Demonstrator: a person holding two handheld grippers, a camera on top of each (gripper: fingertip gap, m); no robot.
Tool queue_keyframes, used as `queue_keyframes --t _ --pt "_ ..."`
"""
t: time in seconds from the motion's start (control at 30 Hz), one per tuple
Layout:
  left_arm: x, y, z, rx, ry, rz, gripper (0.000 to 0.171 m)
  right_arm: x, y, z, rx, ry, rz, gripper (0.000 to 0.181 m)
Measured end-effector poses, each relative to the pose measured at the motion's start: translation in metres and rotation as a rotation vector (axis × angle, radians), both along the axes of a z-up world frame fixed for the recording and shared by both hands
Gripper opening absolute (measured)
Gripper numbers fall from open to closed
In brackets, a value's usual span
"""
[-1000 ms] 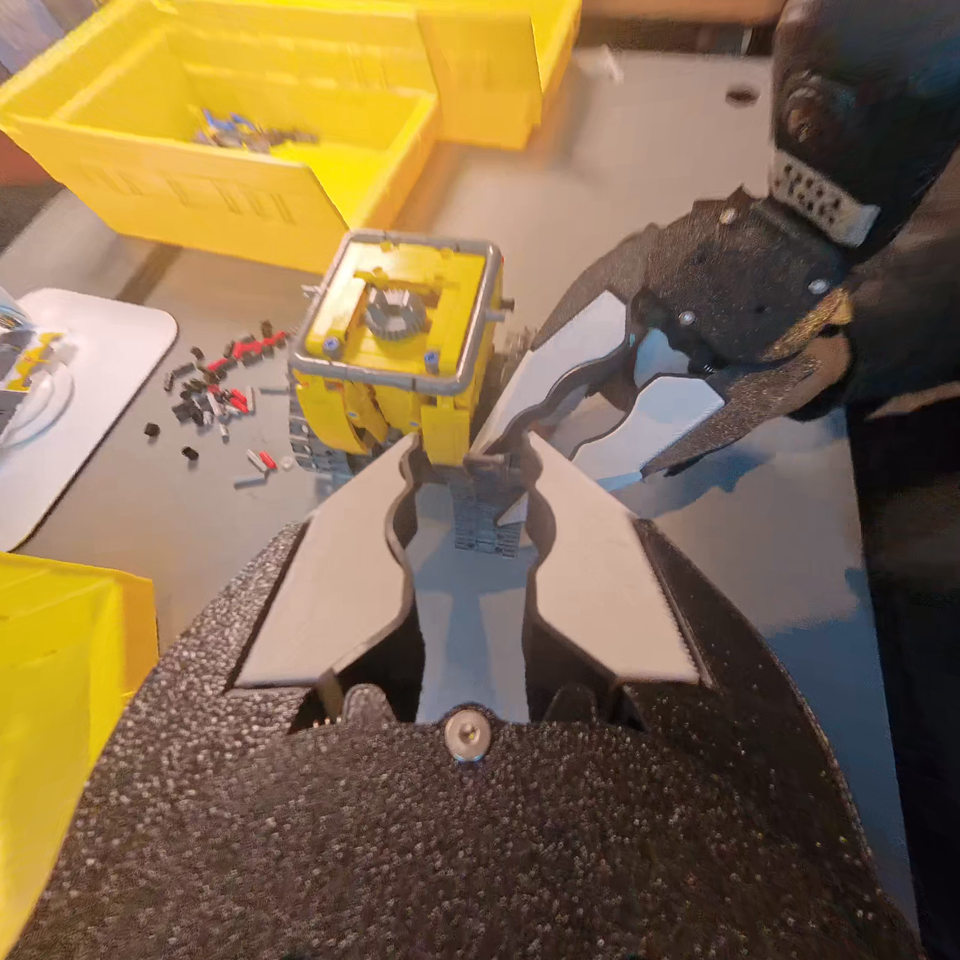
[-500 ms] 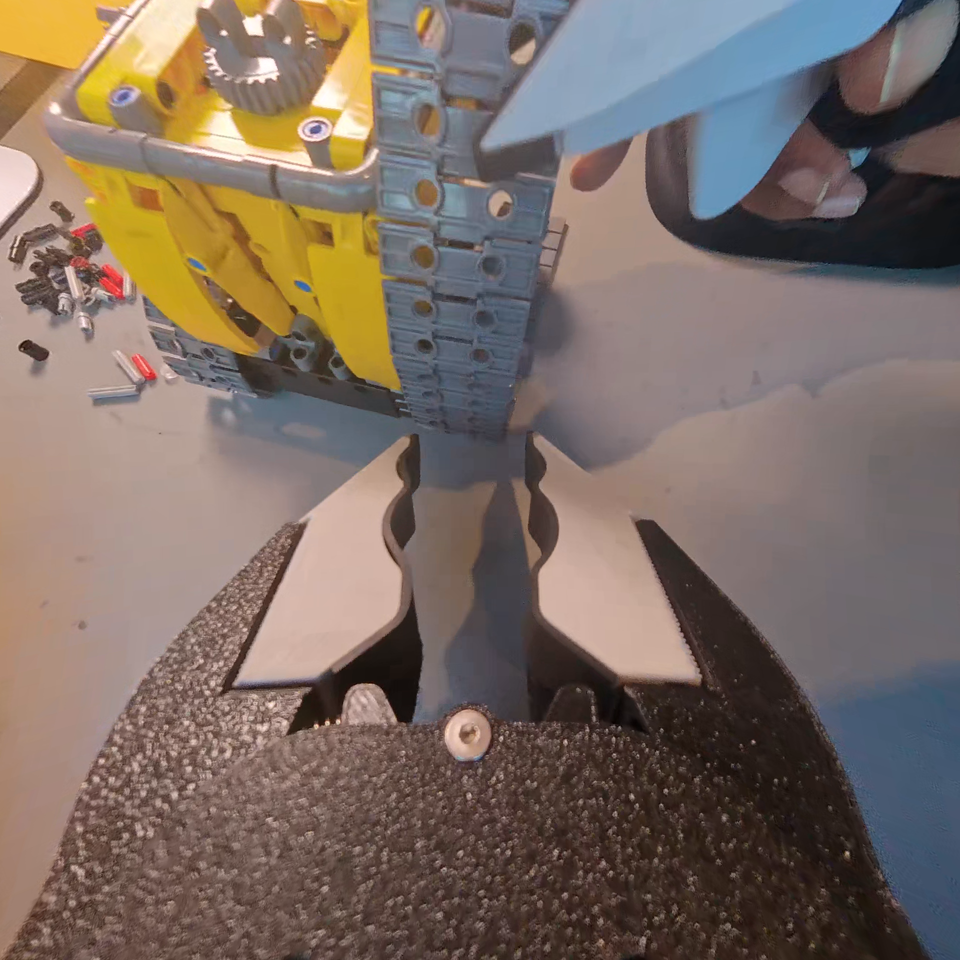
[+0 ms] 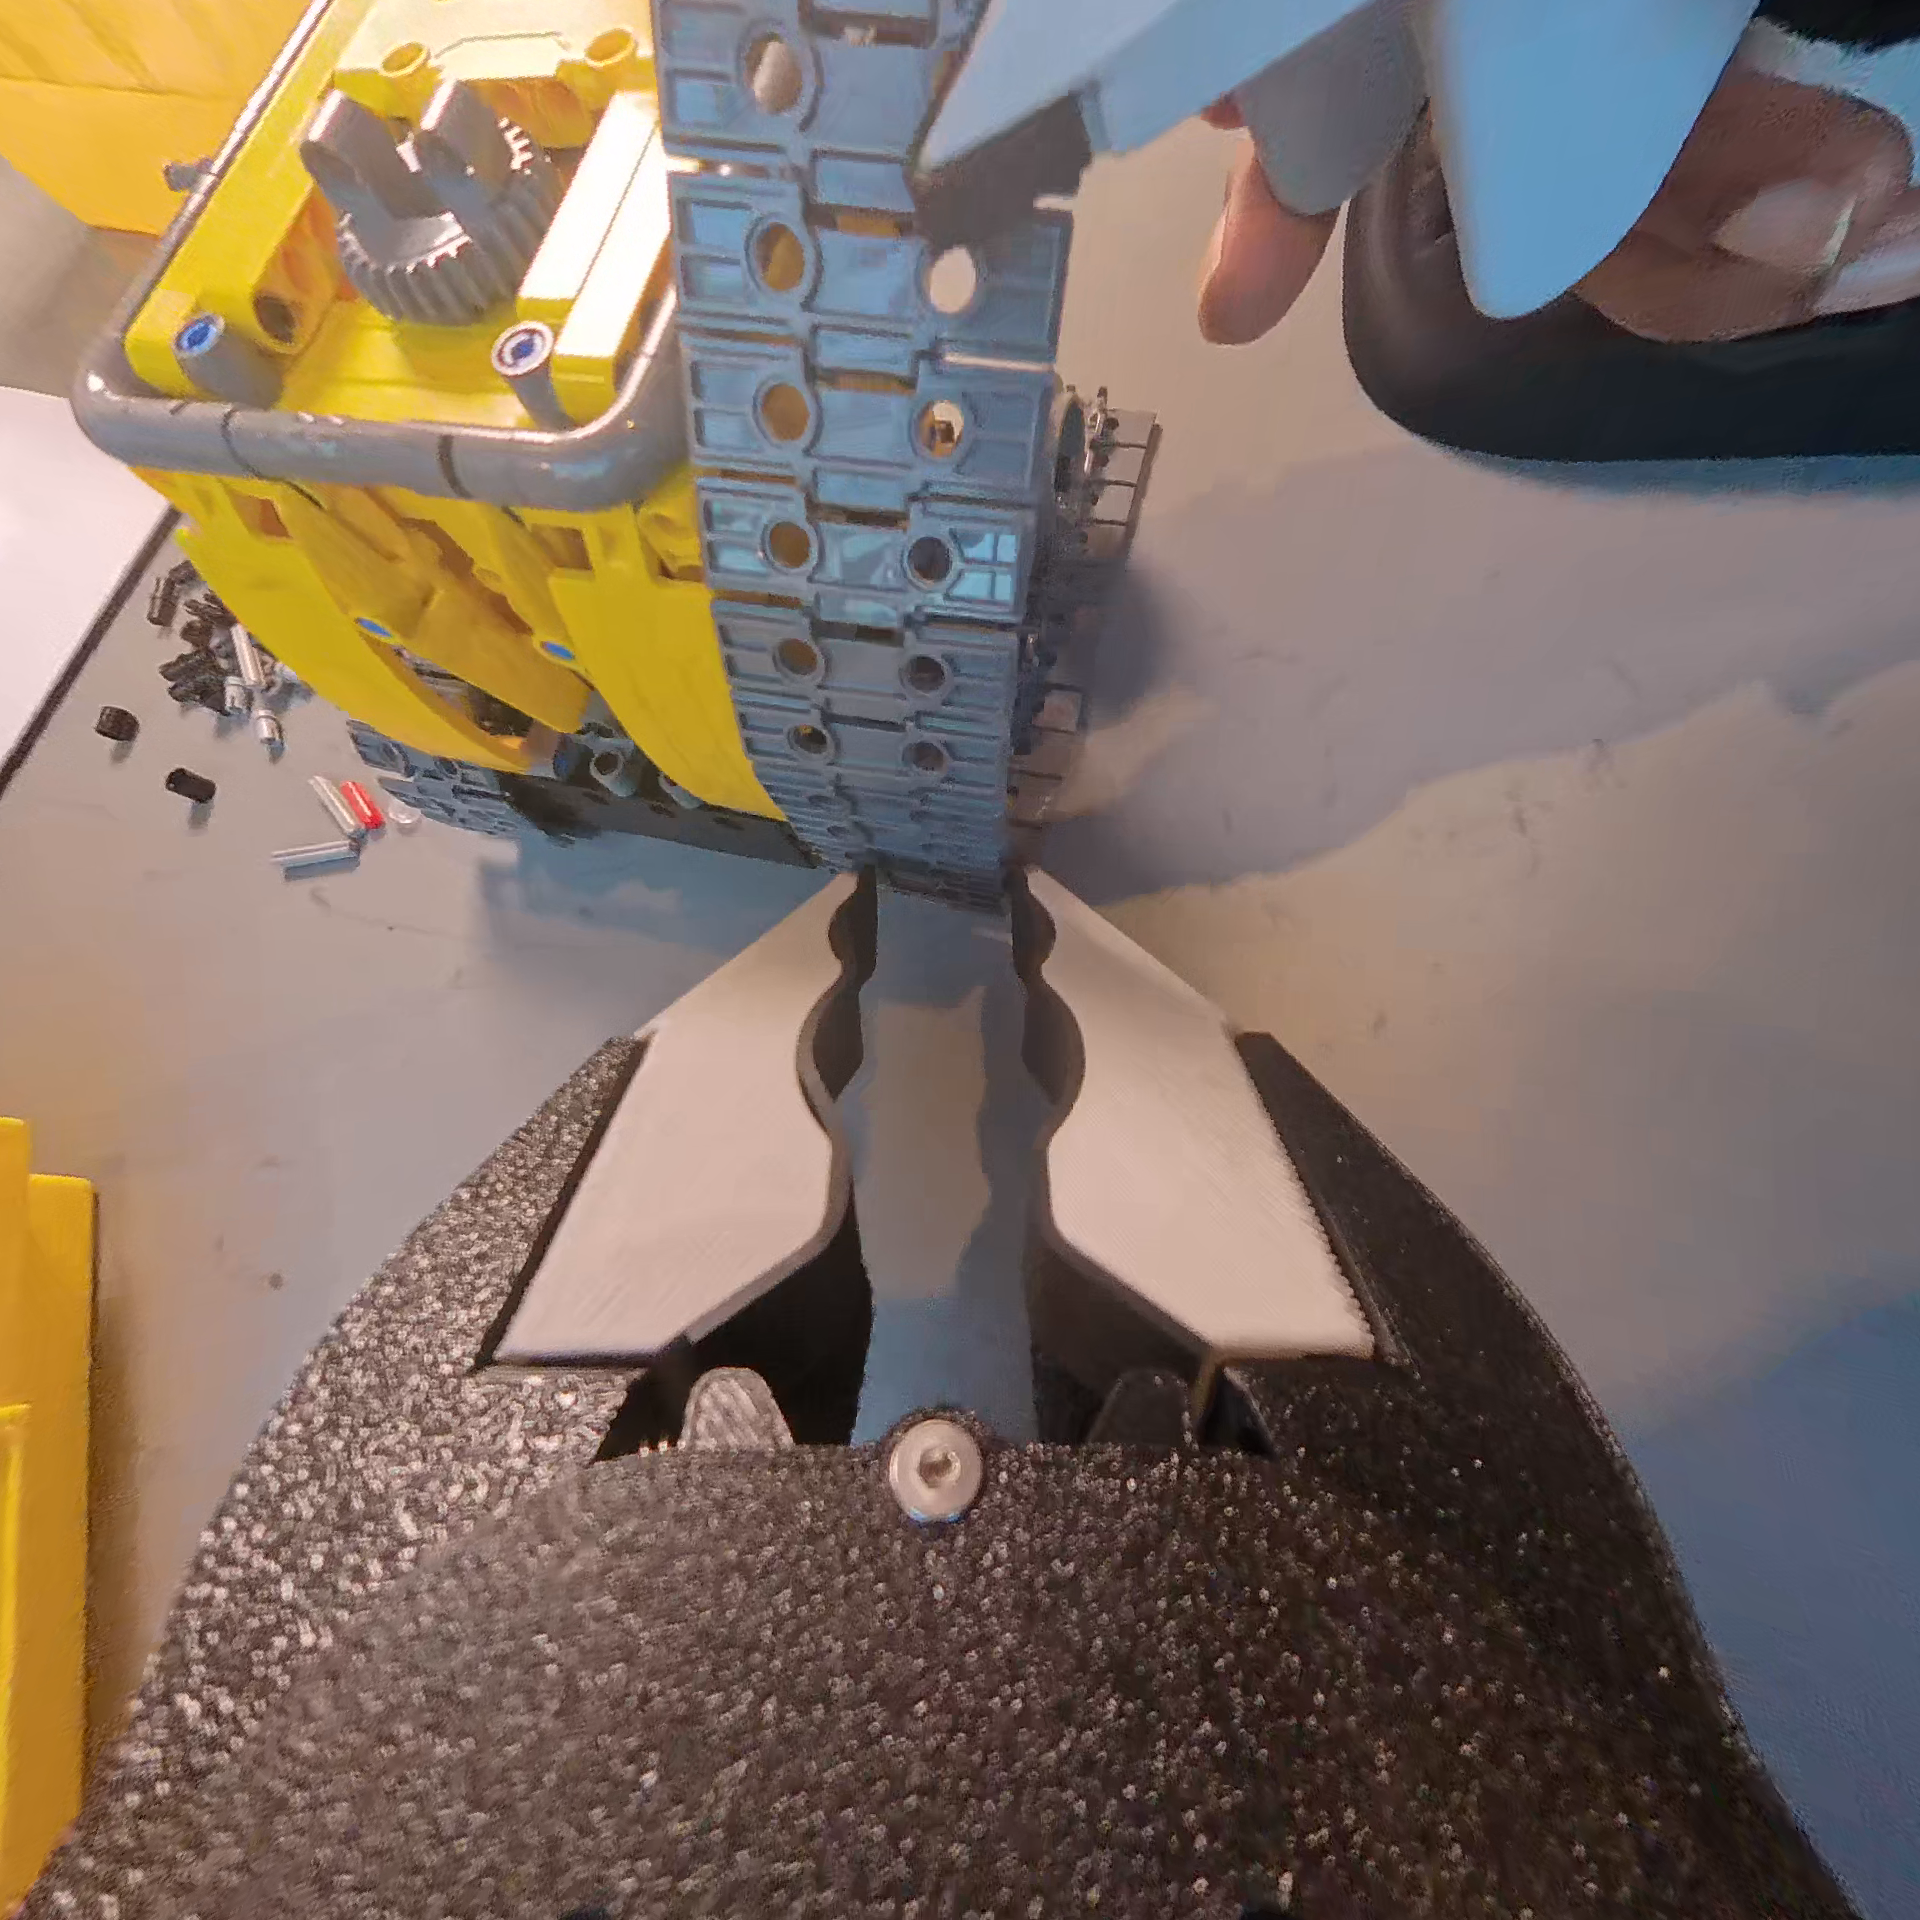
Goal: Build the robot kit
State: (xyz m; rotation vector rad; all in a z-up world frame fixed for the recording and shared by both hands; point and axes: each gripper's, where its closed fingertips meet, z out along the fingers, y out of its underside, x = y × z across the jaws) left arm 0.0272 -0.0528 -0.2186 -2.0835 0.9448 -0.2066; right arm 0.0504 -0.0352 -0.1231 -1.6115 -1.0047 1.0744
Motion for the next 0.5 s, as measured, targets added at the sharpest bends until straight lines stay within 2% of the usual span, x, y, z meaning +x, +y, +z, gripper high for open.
queue_keyframes --t 0.33,0.5 --pt "0.004 -0.003 0.002 0.062 0.025 -0.003 0.026 0.025 0.000 -0.013 -0.309 0.170 0.004 0.012" --pt "0.006 -0.002 0.003 0.076 0.037 -0.003 0.026 0.036 0.010 -0.022 -0.347 0.163 -0.040 0.011"
